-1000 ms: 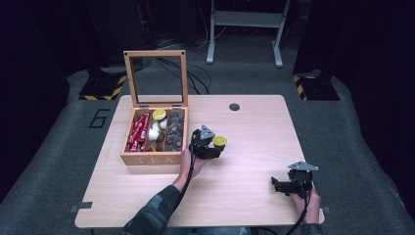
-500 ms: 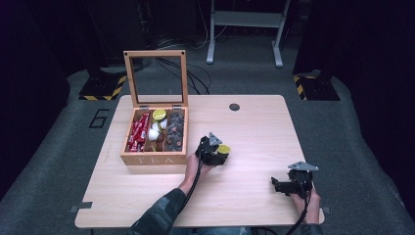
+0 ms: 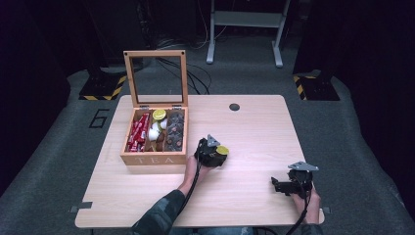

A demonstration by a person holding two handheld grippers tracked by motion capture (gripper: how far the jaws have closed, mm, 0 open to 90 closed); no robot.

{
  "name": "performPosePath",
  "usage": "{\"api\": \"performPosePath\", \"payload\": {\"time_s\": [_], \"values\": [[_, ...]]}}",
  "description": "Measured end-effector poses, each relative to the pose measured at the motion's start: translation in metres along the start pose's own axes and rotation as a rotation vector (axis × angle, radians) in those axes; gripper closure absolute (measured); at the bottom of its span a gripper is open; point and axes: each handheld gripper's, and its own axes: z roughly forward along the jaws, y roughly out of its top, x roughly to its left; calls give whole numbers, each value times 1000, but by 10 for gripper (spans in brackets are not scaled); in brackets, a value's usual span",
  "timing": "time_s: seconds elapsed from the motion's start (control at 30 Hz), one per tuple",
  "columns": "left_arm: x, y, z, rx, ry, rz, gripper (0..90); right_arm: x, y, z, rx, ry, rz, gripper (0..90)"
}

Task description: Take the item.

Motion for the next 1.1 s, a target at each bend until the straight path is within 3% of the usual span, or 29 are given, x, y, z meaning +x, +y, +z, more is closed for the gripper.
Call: {"api": "performPosePath", "payload": {"time_s": [0.17, 0.47, 0.57, 0.83, 1.07, 1.1], "values": [[-1, 2, -6, -3, -11, 5, 395, 0, 0, 0, 0, 0, 0, 6], [-6, 8, -24, -9, -21, 23, 217, 0, 0, 0, -1, 1, 3, 9], [-6, 10, -38, -14, -38, 29, 162, 0, 0, 0, 0, 1, -1, 9], [-7, 8, -64, -42, -61, 30, 132, 0, 0, 0, -1, 1, -1, 9], [-7, 2, -93, -71, -64, 35, 89, 0, 0, 0, 0, 1, -1, 9], [-7, 0, -101, -75, -48, 49, 87, 0, 0, 0, 0, 0, 0, 8]]}}
